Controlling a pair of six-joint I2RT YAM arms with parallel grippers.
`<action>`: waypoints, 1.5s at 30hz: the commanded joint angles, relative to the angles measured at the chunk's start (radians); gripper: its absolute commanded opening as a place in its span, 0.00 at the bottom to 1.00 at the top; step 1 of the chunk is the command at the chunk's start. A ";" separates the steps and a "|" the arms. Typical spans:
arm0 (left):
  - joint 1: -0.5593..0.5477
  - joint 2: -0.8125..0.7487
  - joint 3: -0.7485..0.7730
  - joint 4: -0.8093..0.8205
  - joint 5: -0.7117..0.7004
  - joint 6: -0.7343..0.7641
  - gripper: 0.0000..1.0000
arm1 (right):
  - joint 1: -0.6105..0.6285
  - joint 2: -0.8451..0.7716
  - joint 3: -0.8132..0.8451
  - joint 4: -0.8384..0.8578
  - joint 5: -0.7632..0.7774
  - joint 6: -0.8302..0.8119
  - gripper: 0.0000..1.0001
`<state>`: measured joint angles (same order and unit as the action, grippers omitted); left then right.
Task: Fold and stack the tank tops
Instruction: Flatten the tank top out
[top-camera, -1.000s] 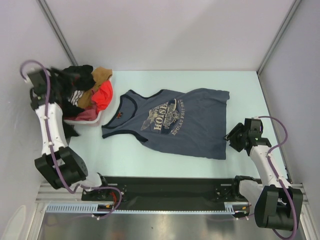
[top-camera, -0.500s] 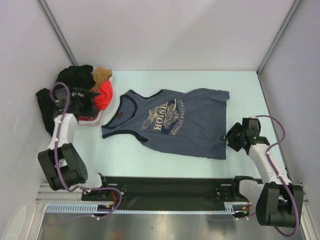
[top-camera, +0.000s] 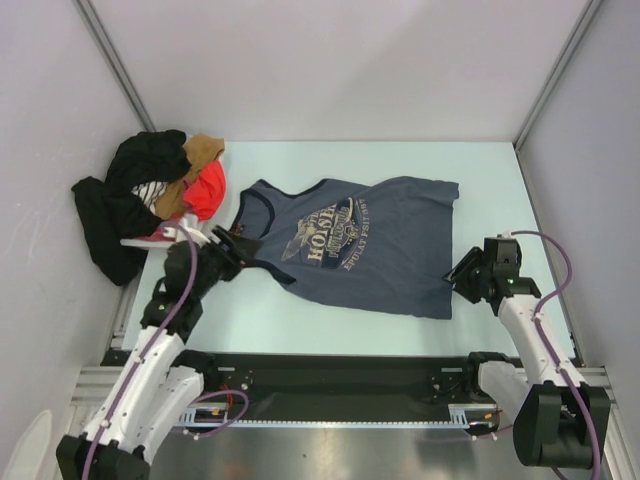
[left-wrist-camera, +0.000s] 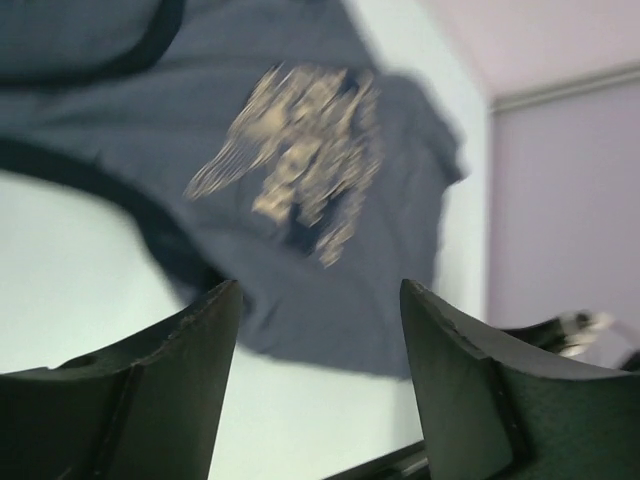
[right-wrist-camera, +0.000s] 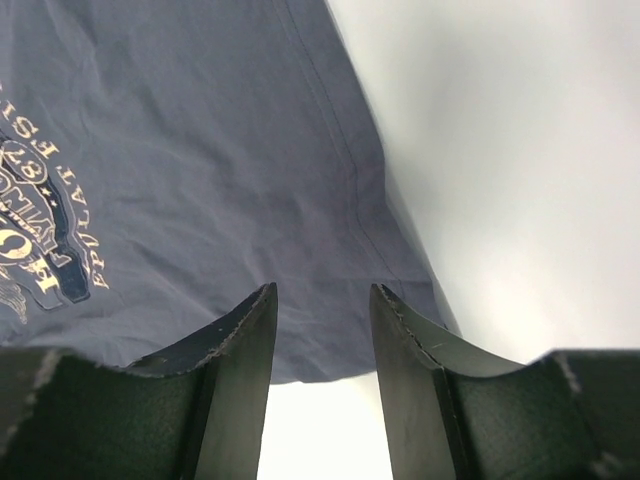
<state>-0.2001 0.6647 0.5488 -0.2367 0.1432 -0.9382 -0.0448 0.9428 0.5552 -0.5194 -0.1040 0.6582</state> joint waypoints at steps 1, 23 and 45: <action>-0.053 0.047 -0.078 0.043 -0.008 0.100 0.70 | 0.010 -0.041 -0.012 -0.053 0.035 0.006 0.47; -0.283 0.384 -0.052 0.215 -0.093 0.280 0.66 | 0.109 0.008 -0.112 -0.042 0.224 0.153 0.56; -0.412 0.642 0.083 0.166 -0.243 0.343 0.46 | 0.194 -0.015 -0.057 -0.120 0.331 0.196 0.03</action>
<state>-0.5919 1.2751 0.5755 -0.0536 -0.0353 -0.6346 0.1467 0.9363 0.4667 -0.6254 0.1905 0.8417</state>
